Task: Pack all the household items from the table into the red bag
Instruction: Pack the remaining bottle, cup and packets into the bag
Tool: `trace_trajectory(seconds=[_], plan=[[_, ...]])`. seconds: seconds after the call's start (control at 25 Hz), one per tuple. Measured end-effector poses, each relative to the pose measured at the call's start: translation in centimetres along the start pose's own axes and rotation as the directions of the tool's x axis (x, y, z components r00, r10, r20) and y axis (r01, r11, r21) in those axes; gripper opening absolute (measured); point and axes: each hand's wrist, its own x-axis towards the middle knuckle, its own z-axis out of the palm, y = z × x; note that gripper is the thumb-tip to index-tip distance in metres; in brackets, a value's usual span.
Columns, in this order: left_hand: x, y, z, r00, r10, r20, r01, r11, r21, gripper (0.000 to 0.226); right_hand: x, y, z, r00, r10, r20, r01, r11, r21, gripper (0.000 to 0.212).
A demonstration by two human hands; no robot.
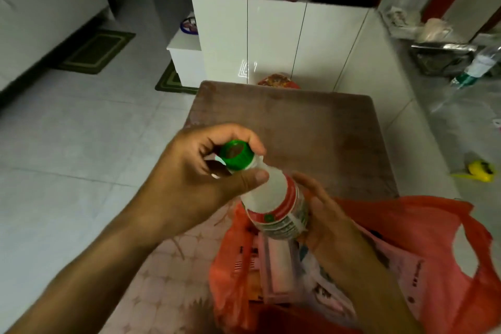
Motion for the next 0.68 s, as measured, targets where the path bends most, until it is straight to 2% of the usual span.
trace_trajectory(seconds=[0.04, 0.08, 0.2, 0.28, 0.36, 0.4, 0.44, 0.48, 0.52, 0.56, 0.6, 0.64, 0.68], plan=[[-0.7, 0.0, 1.3, 1.0, -0.028, 0.013, 0.028, 1.0, 0.012, 0.024, -0.7, 1.0, -0.9, 0.998, 0.07, -0.012, -0.069, 0.998, 0.002, 0.034], [-1.3, -0.2, 2.5, 0.997, -0.068, 0.026, 0.068, 0.998, 0.003, 0.025, -1.5, 2.4, -1.9, 0.994, 0.105, -0.012, -0.106, 0.993, -0.048, 0.032], [-2.8, -0.9, 5.2, 0.994, -0.092, 0.066, 0.093, 0.996, -0.012, 0.024, -3.8, 4.2, -3.6, 0.989, 0.109, 0.102, -0.084, 0.972, -0.221, 0.05], [-2.9, -0.7, 6.5, 0.994, -0.046, 0.1, 0.045, 0.999, 0.013, 0.025, -4.7, 3.6, -4.1, 0.98, 0.044, 0.195, 0.04, 0.911, -0.409, 0.071], [-2.8, -0.3, 7.3, 0.992, 0.028, 0.121, -0.035, 0.998, 0.055, 0.032, -4.8, 3.1, -3.5, 0.975, -0.073, 0.208, 0.192, 0.744, -0.64, 0.086], [-3.0, -0.3, 7.5, 0.993, 0.078, 0.086, -0.086, 0.992, 0.095, 0.037, -4.6, 3.0, -2.9, 0.972, -0.128, 0.195, 0.23, 0.68, -0.696, 0.087], [-3.4, -0.9, 7.5, 0.993, 0.12, 0.002, -0.119, 0.98, 0.157, 0.04, -4.4, 3.1, -2.2, 0.97, -0.168, 0.174, 0.242, 0.667, -0.704, 0.084], [-4.1, -1.8, 7.2, 0.986, 0.123, -0.113, -0.093, 0.965, 0.245, 0.047, -4.2, 3.3, -1.3, 0.972, -0.194, 0.13, 0.23, 0.707, -0.669, 0.08], [-4.8, -2.9, 6.7, 0.972, 0.063, -0.227, 0.021, 0.935, 0.354, 0.057, -3.8, 3.6, -0.7, 0.976, -0.207, 0.065, 0.203, 0.765, -0.611, 0.075], [-5.7, -4.1, 6.2, 0.943, -0.081, -0.322, 0.222, 0.876, 0.429, 0.069, -3.1, 4.1, -0.4, 0.977, -0.215, -0.008, 0.177, 0.826, -0.535, 0.071], [-6.5, -5.2, 5.9, 0.888, -0.29, -0.356, 0.43, 0.798, 0.423, 0.075, -2.1, 4.7, -0.2, 0.973, -0.215, -0.083, 0.152, 0.87, -0.469, 0.067], [-7.1, -6.2, 5.7, 0.807, -0.492, -0.327, 0.584, 0.745, 0.323, 0.067, -1.1, 5.3, 0.1, 0.965, -0.219, -0.144, 0.135, 0.887, -0.443, 0.062], [-7.4, -6.9, 5.5, 0.759, -0.598, -0.258, 0.641, 0.755, 0.139, 0.042, -0.1, 5.7, 0.5, 0.959, -0.211, -0.187, 0.108, 0.888, -0.447, 0.058]])
